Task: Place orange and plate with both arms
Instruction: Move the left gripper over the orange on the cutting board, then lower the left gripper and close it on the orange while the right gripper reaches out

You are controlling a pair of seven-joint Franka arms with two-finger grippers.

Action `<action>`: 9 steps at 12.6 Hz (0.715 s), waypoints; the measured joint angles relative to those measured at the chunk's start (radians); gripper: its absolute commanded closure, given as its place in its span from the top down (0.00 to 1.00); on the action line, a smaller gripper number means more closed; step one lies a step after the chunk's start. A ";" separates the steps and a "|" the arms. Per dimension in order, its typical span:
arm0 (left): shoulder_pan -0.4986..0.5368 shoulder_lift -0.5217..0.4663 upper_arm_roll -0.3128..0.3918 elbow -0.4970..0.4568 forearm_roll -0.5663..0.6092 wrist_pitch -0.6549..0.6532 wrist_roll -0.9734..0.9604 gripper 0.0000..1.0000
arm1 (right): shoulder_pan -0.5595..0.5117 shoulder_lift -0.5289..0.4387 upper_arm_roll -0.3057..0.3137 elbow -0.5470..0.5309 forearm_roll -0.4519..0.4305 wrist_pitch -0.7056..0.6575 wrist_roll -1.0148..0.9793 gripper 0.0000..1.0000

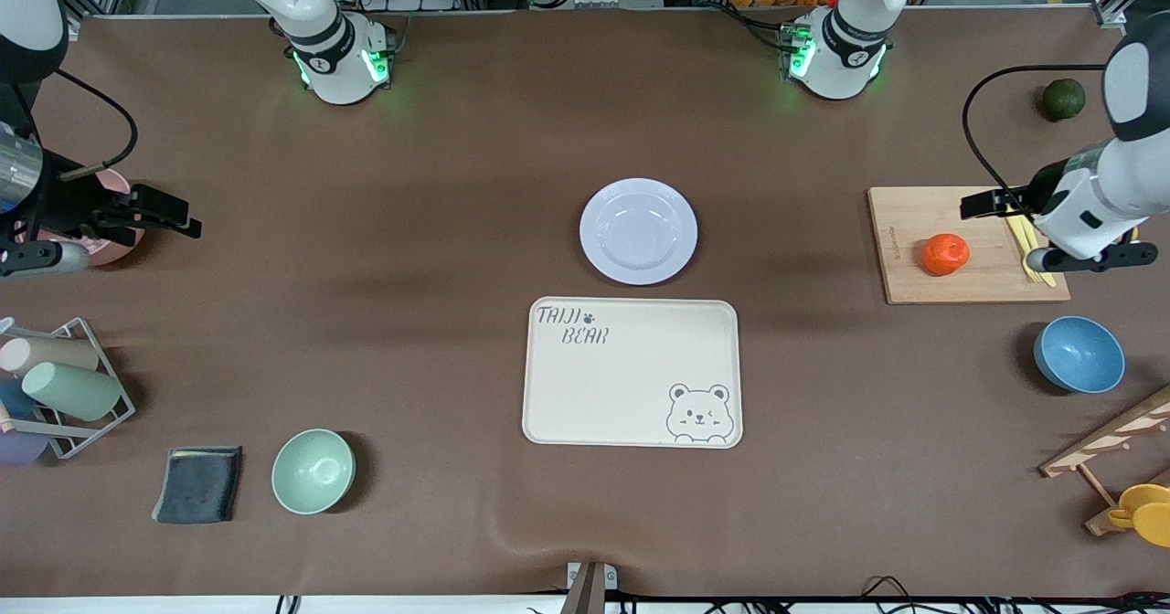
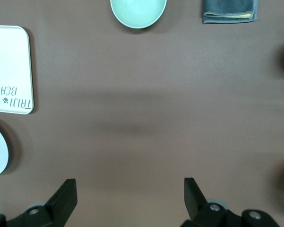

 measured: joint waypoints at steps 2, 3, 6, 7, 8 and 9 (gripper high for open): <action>0.000 0.000 -0.002 -0.080 0.000 0.068 0.000 1.00 | 0.000 0.007 0.000 0.000 0.021 0.000 0.000 1.00; 0.000 -0.001 -0.001 -0.109 0.001 0.100 0.000 1.00 | 0.000 0.011 0.000 0.000 0.035 -0.001 0.000 1.00; 0.000 -0.012 -0.002 -0.181 0.028 0.187 0.001 1.00 | -0.006 0.037 -0.004 -0.001 0.099 -0.002 0.001 1.00; 0.001 -0.013 -0.002 -0.203 0.032 0.213 0.001 1.00 | -0.007 0.049 -0.005 -0.002 0.111 -0.002 0.001 1.00; 0.001 -0.014 -0.002 -0.231 0.040 0.249 0.001 1.00 | -0.007 0.063 -0.005 -0.004 0.133 -0.002 0.001 1.00; 0.004 -0.015 -0.002 -0.268 0.061 0.296 0.001 1.00 | -0.008 0.077 -0.006 -0.011 0.174 -0.001 0.001 1.00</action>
